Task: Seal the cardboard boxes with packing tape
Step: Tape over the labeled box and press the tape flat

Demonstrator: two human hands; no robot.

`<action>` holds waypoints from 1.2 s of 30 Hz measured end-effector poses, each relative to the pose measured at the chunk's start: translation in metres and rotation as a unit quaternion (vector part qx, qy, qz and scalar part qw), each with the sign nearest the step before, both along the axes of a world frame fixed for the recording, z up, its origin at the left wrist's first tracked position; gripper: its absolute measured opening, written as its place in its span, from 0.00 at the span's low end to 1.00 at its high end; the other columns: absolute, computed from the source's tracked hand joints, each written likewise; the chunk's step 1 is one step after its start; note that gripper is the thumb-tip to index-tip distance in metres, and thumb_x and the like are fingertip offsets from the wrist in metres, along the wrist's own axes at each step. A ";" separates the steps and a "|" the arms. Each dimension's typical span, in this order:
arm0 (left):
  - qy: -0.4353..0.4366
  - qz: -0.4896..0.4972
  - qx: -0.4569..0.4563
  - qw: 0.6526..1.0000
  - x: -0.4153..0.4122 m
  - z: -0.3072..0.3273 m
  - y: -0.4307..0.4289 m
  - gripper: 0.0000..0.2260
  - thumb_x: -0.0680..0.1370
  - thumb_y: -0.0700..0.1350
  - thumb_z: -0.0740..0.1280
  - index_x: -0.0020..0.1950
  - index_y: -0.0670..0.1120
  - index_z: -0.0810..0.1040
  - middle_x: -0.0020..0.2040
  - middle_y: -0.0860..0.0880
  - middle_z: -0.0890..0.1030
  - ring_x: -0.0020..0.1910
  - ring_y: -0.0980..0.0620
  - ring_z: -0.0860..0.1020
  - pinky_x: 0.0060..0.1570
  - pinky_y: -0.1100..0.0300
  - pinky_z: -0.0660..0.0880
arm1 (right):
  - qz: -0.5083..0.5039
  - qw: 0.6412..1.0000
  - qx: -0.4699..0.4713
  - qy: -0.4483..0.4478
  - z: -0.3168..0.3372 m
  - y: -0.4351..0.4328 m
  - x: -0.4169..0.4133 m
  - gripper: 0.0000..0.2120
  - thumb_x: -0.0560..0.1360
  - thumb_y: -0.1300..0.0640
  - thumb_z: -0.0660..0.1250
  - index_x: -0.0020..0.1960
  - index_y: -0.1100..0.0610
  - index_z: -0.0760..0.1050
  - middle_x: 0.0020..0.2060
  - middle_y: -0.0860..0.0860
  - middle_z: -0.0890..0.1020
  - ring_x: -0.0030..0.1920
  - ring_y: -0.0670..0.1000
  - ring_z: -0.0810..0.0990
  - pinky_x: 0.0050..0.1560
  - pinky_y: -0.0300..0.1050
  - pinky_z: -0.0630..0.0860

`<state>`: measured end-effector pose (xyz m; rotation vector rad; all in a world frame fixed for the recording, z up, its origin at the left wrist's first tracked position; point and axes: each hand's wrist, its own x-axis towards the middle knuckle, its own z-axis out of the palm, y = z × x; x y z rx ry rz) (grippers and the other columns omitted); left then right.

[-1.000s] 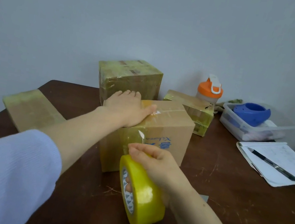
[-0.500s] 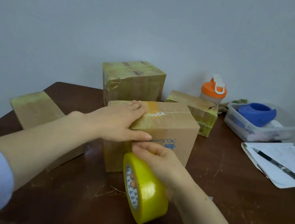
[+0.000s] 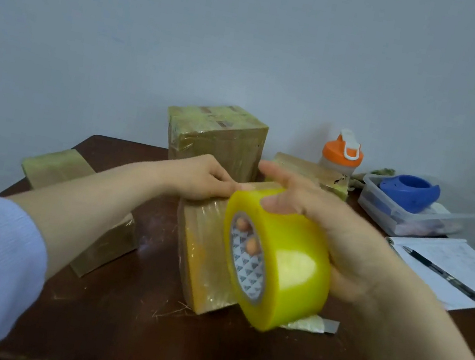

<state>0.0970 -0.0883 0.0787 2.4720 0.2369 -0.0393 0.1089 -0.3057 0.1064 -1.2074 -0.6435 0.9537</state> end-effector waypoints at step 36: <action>-0.079 0.126 0.021 0.989 0.018 -0.053 0.016 0.16 0.78 0.58 0.62 0.41 0.51 0.83 0.38 0.51 0.83 0.39 0.51 0.80 0.40 0.56 0.76 | -0.092 0.938 -0.264 -0.207 -0.078 -0.021 -0.023 0.05 0.71 0.45 0.71 0.45 0.41 0.83 0.47 0.40 0.83 0.53 0.41 0.79 0.56 0.41 0.75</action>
